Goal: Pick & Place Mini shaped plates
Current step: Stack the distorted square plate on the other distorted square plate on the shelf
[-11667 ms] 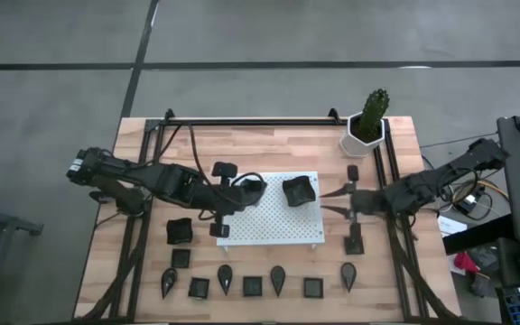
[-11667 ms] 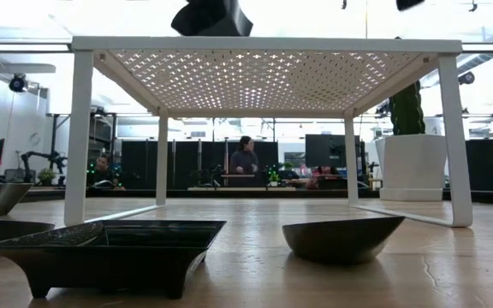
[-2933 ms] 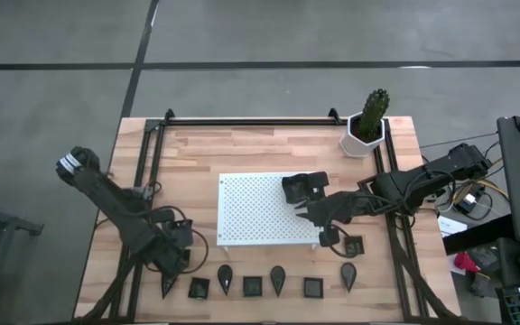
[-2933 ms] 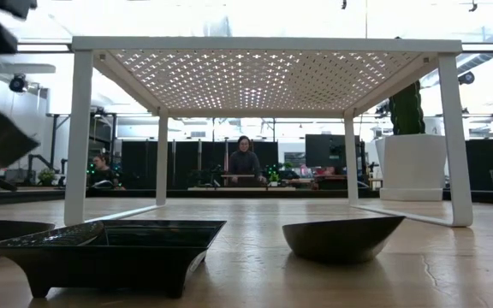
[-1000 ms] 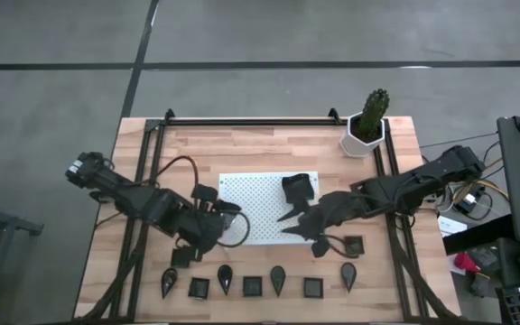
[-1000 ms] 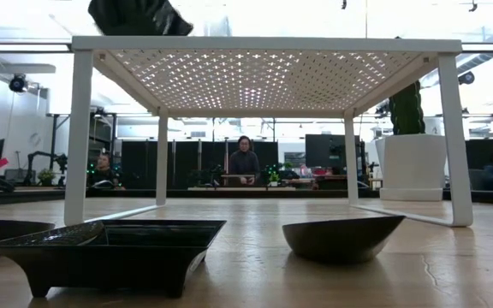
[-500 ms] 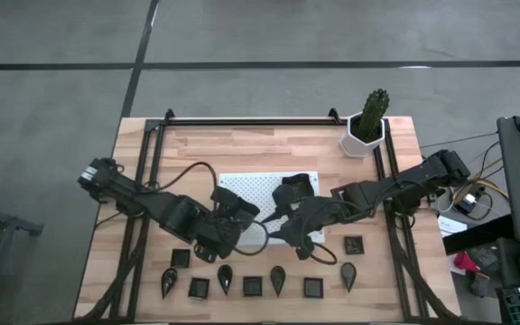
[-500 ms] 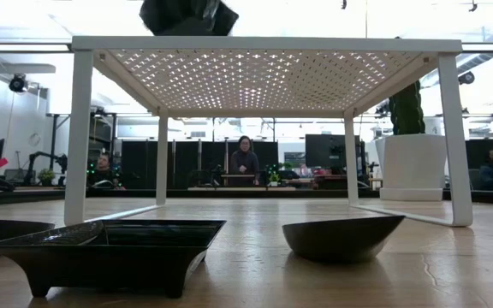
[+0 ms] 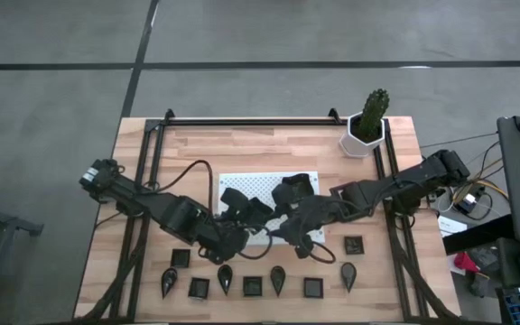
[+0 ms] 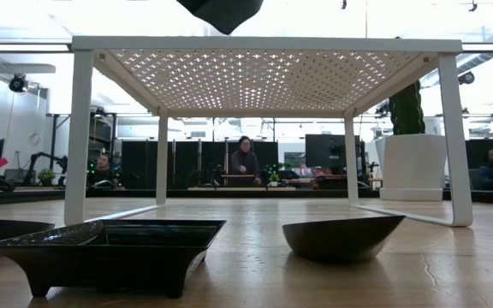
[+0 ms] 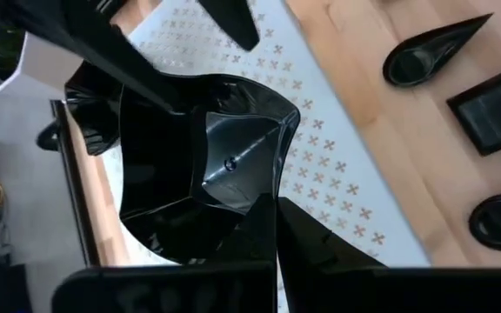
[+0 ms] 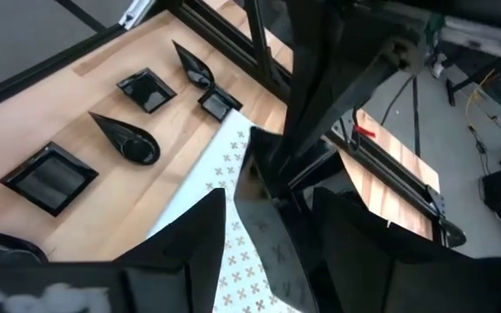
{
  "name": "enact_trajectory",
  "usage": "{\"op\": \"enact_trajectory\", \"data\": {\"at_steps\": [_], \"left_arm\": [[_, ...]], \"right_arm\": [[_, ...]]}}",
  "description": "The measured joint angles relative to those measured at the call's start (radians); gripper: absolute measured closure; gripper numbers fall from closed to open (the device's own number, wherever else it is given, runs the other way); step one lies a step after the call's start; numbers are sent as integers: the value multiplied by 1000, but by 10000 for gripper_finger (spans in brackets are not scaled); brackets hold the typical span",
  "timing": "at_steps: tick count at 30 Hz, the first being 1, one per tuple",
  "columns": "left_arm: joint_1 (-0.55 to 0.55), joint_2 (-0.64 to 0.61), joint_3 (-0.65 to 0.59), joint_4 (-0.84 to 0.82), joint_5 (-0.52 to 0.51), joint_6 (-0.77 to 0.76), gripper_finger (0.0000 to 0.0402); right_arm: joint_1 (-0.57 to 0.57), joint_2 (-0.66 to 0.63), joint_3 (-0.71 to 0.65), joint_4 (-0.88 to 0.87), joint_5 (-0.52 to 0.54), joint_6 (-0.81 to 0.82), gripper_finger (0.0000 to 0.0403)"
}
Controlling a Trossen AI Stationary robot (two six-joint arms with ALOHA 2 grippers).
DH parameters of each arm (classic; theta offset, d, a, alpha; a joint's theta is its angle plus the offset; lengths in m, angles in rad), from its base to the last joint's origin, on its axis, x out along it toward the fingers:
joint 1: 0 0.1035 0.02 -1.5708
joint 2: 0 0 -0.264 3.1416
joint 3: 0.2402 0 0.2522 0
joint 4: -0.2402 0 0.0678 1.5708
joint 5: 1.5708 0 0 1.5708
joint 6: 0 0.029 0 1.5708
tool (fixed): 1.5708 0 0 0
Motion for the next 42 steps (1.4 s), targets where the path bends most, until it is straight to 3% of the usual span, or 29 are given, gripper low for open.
{"op": "enact_trajectory", "data": {"at_steps": [12, 22, 29, 33, 42], "left_arm": [[0, 1, -1, 6, -35, 38, 401], [0, 1, -2, 9, -71, 41, 401], [0, 1, 1, 25, -159, 43, 397], [2, 1, 1, 39, -181, 43, 368], [0, -8, 3, 54, -240, 37, 263]], "right_arm": [[-14, 0, 0, -24, 3, 22, 275], [-21, 0, 0, -35, -1, 15, 384], [-21, 0, 2, -51, 8, 18, 394], [-21, 0, 2, -51, 8, 22, 394], [-23, -4, 2, -117, 97, 47, 395]]}}
